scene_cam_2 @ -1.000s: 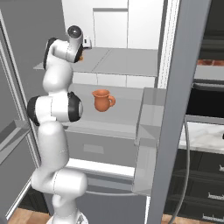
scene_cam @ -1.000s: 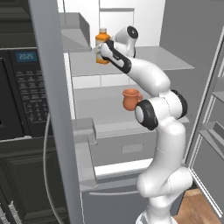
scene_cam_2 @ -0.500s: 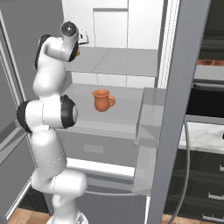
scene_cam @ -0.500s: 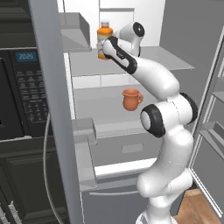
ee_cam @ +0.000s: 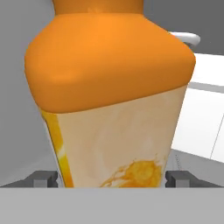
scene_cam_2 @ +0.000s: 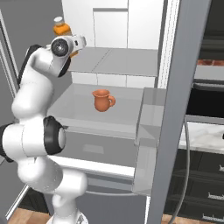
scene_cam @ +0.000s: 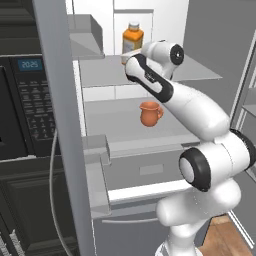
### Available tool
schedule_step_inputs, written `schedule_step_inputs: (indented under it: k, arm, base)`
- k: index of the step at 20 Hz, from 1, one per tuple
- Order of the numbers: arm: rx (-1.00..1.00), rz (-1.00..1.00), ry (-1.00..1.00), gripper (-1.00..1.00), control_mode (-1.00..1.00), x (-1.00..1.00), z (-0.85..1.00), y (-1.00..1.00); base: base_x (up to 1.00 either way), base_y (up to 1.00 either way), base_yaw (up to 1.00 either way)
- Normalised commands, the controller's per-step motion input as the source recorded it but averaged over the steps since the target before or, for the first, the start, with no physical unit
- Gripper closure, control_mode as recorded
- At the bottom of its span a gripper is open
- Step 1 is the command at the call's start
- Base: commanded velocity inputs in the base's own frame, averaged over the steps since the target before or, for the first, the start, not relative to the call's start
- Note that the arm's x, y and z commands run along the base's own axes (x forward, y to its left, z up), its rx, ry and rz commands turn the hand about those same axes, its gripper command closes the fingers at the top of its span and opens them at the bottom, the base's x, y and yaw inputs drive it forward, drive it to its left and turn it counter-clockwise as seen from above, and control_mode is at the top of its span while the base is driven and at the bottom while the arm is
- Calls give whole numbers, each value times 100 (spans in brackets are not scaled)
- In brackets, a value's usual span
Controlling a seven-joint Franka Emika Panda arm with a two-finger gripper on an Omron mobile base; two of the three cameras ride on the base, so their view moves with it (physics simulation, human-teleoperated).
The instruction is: Place the mayonnaise and condiment bottle from the counter to the top shelf of the fridge. If the existing items in the fridge are on the top shelf, move them to other shelves.
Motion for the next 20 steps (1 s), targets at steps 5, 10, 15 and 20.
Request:
schedule_step_inputs:
  k: [5,10,15,20]
  arm:
    - [0,-11,23,100,-100,-100,13,-52]
    - [0,-9,33,100,-100,-100,2,-42]
    - [9,-3,35,100,-100,-97,-76,-4]
    - [39,0,12,100,-100,-51,-100,0]
  base:
    - [0,0,0]
    - [0,0,0]
    - [0,0,0]
    - [0,0,0]
